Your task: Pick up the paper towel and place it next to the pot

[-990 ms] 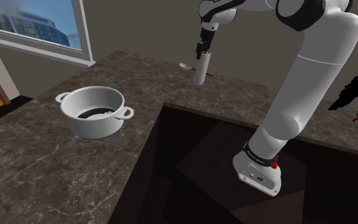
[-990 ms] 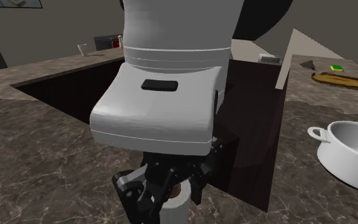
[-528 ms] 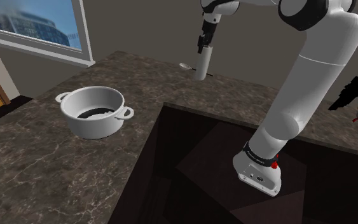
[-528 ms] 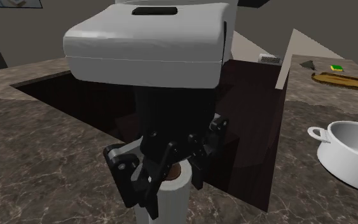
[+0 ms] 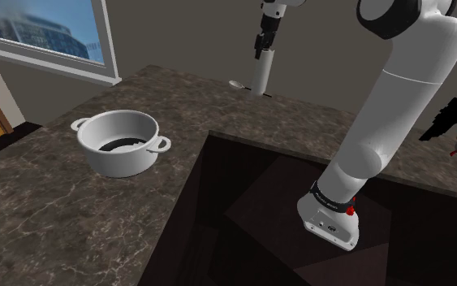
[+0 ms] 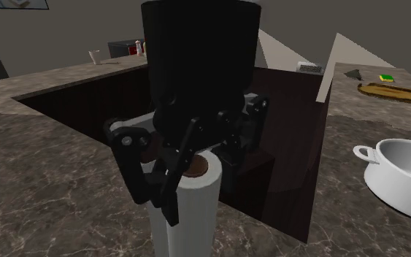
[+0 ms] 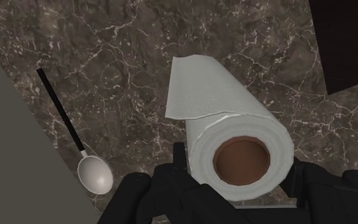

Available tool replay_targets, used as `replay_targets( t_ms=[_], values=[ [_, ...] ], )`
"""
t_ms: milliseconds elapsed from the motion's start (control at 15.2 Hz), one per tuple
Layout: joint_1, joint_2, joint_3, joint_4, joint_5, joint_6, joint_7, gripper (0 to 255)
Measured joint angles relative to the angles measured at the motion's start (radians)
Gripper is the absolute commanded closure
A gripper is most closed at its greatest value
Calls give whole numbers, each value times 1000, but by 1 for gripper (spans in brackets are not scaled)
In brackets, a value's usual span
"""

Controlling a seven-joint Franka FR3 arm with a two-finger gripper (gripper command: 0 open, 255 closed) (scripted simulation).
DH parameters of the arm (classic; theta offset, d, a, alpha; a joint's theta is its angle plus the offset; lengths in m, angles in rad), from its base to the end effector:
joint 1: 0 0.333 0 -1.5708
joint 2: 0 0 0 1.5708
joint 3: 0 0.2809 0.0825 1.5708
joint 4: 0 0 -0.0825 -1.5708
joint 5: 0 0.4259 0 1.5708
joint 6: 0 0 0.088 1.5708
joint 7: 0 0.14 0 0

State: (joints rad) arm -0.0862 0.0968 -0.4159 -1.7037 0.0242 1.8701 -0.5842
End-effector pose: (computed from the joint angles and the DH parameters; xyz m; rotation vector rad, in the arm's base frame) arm 0.5645 -0.3001 0.4595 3.0843 0.1221 0.0906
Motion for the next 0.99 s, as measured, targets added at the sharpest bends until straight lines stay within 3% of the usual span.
replay_targets(
  t_ms=[990],
  values=[
    [-9, 32, -4, 241, 13, -212, -7, 255]
  ],
)
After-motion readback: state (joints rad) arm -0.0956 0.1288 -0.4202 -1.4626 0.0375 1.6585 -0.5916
